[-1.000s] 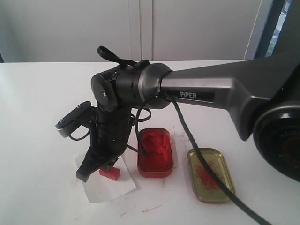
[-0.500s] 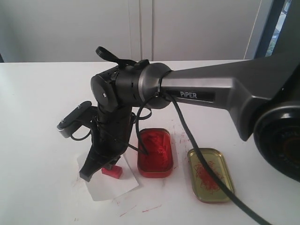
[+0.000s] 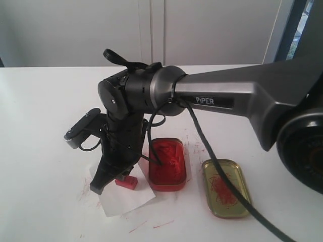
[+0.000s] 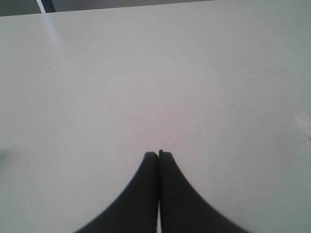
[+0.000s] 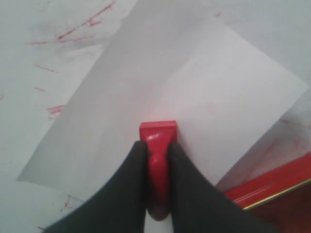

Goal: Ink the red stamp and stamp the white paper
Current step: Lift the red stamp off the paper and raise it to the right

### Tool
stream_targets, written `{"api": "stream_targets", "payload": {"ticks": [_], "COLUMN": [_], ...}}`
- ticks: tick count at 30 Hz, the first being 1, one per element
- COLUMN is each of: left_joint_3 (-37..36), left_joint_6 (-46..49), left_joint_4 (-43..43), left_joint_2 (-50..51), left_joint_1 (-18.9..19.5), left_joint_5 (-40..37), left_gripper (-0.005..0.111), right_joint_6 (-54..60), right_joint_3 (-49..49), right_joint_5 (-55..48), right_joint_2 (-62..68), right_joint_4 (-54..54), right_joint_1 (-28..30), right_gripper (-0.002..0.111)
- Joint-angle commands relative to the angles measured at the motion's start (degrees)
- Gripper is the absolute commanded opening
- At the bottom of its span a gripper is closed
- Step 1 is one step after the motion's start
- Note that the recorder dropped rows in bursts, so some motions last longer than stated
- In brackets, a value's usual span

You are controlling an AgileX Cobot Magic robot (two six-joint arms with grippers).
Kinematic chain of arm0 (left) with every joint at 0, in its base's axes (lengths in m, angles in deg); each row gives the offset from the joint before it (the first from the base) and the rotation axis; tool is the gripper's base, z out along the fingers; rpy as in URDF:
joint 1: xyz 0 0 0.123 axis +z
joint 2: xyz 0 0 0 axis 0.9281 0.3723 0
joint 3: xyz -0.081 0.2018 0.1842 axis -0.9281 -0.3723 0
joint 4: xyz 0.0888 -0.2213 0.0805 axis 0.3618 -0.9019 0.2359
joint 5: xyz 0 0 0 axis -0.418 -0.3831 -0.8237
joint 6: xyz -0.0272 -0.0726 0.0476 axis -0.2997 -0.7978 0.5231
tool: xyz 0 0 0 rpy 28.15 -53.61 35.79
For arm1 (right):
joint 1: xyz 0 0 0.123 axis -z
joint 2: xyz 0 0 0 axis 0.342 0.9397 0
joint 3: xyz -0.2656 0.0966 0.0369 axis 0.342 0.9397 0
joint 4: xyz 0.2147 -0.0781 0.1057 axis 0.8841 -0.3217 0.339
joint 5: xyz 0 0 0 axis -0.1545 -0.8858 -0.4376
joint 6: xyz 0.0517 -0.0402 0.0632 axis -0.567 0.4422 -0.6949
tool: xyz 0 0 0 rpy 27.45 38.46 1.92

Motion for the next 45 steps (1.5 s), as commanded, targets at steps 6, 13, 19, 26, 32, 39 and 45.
{"api": "stream_targets", "payload": {"ticks": [6, 13, 19, 26, 32, 39, 45], "left_joint_3": [-0.27, -0.27, -0.27, -0.27, -0.27, -0.27, -0.27], "left_joint_6": [0.00, 0.00, 0.00, 0.00, 0.00, 0.00, 0.00], "left_joint_4": [-0.07, -0.07, -0.07, -0.07, -0.07, -0.07, -0.07], "left_joint_2": [-0.19, -0.19, -0.19, -0.19, -0.19, -0.19, -0.19], "left_joint_1": [0.06, 0.06, 0.06, 0.06, 0.06, 0.06, 0.06], "left_joint_5": [-0.14, -0.14, -0.14, -0.14, -0.14, -0.14, -0.14], "left_gripper": [0.000, 0.000, 0.000, 0.000, 0.000, 0.000, 0.000], "right_joint_6": [0.67, 0.67, 0.67, -0.25, -1.46, -0.67, 8.11], "right_joint_3": [0.46, 0.46, 0.42, 0.42, 0.42, 0.42, 0.53], "right_joint_5": [-0.66, -0.77, -0.77, -0.77, 0.58, 1.35, -1.02], "right_joint_2": [-1.44, -2.02, -3.67, -5.06, -5.06, -5.06, -5.06], "right_joint_4": [-0.62, -0.62, -0.83, -1.66, -1.66, 8.04, 27.48], "right_joint_1": [0.07, 0.07, 0.07, 0.07, 0.07, 1.55, 10.11], "right_gripper": [0.000, 0.000, 0.000, 0.000, 0.000, 0.000, 0.000]}}
